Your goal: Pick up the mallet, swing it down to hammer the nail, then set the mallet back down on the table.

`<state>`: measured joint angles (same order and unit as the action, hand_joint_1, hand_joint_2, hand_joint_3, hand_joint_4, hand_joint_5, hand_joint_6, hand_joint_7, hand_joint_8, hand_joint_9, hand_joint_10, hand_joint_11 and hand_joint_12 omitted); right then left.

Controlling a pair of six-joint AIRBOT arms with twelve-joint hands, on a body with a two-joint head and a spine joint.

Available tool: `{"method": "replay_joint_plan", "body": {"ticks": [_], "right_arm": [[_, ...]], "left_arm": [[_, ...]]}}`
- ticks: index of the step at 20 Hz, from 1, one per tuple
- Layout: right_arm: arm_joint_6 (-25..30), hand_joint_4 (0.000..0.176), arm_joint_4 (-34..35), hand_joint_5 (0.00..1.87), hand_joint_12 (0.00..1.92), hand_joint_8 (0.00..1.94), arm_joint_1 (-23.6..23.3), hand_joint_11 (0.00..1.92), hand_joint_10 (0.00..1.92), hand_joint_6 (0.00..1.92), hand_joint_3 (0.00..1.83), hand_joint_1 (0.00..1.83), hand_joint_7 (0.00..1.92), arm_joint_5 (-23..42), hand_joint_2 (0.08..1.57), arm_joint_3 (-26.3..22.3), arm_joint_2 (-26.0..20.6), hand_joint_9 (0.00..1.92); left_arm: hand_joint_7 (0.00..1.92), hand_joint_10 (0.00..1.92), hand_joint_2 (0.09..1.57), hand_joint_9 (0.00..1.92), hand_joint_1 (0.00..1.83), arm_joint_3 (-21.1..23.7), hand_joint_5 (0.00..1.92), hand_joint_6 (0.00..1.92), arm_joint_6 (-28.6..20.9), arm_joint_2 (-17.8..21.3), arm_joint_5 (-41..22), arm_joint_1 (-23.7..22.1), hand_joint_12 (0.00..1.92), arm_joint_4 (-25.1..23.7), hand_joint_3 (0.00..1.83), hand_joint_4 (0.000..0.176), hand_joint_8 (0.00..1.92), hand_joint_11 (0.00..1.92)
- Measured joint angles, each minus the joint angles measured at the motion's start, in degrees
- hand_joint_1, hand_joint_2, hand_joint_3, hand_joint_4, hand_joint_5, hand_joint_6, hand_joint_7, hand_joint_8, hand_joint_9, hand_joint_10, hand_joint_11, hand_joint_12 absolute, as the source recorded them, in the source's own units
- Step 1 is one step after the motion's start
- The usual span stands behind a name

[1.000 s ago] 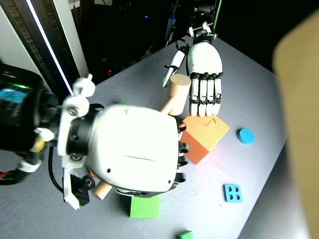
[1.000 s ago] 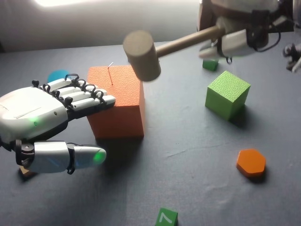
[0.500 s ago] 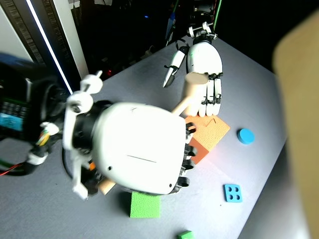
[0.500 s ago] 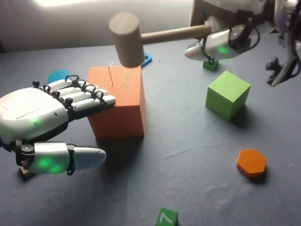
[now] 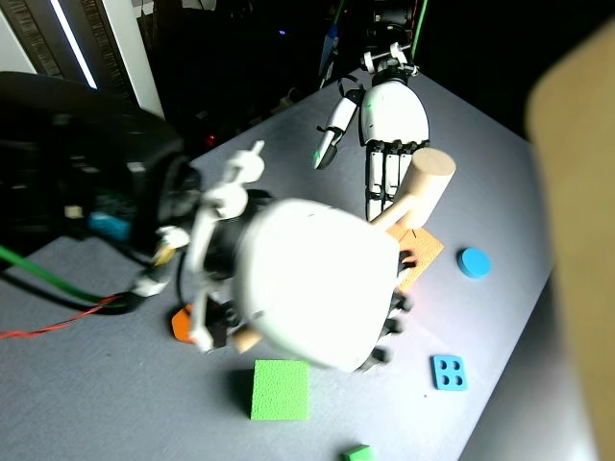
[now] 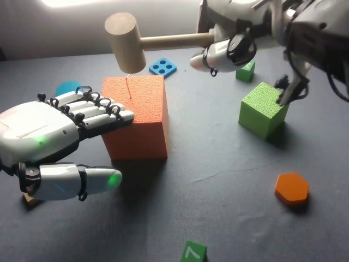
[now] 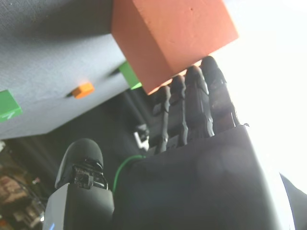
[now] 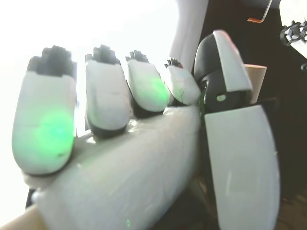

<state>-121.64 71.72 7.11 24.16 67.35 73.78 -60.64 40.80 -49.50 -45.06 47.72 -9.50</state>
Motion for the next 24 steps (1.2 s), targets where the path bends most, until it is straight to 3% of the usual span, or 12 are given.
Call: {"method": "replay_joint_plan", "body": {"ticks": [5, 7, 14, 19, 24], "right_arm": [[0.13, 0.176, -0.13, 1.48, 1.92, 1.94, -0.07, 1.92, 1.92, 1.92, 0.00, 1.14, 1.71, 0.66, 1.42, 1.97, 0.90, 1.81], [0.15, 0.176, -0.28, 1.46, 1.92, 1.94, -0.09, 1.92, 1.92, 1.92, 0.00, 1.12, 1.70, 0.63, 1.42, 2.10, 1.29, 1.80], [0.11, 0.176, -0.39, 1.48, 1.92, 1.94, -0.92, 1.92, 1.92, 1.92, 0.00, 1.12, 1.71, -0.20, 1.41, 2.21, 1.49, 1.81], [0.11, 0.176, -0.33, 1.49, 1.92, 1.94, -0.70, 1.92, 1.92, 1.92, 0.00, 1.13, 1.71, -0.37, 1.41, 2.21, 1.57, 1.80], [0.44, 0.176, 0.44, 1.48, 1.92, 1.94, 6.34, 1.92, 1.92, 1.92, 0.00, 1.10, 1.70, -2.10, 1.42, 4.24, 2.80, 1.80]], "left_arm": [[0.26, 0.01, 1.24, 0.26, 0.00, -0.04, 0.18, 0.01, -0.02, 0.00, 0.02, 0.00, 0.47, 0.04, 0.00, 0.000, 0.01, 0.00], [0.23, 0.01, 1.24, 0.22, 0.00, -0.04, 0.15, 0.00, -0.02, 0.00, 0.00, 0.00, 0.32, 0.02, 0.00, 0.000, 0.01, 0.00], [0.24, 0.01, 1.23, 0.22, 0.00, -0.04, 0.20, 0.01, -0.09, 0.00, 0.04, 0.00, 0.44, 0.02, 0.00, 0.000, 0.01, 0.00], [0.20, 0.00, 1.23, 0.19, 0.00, -0.04, 0.15, 0.00, -0.13, 0.00, 0.09, 0.00, 0.38, 0.02, 0.00, 0.000, 0.00, 0.00], [0.20, 0.00, 1.23, 0.19, 0.00, -0.04, 0.16, 0.00, -0.15, 0.00, 0.09, 0.00, 0.38, 0.02, 0.00, 0.000, 0.00, 0.00]]}}
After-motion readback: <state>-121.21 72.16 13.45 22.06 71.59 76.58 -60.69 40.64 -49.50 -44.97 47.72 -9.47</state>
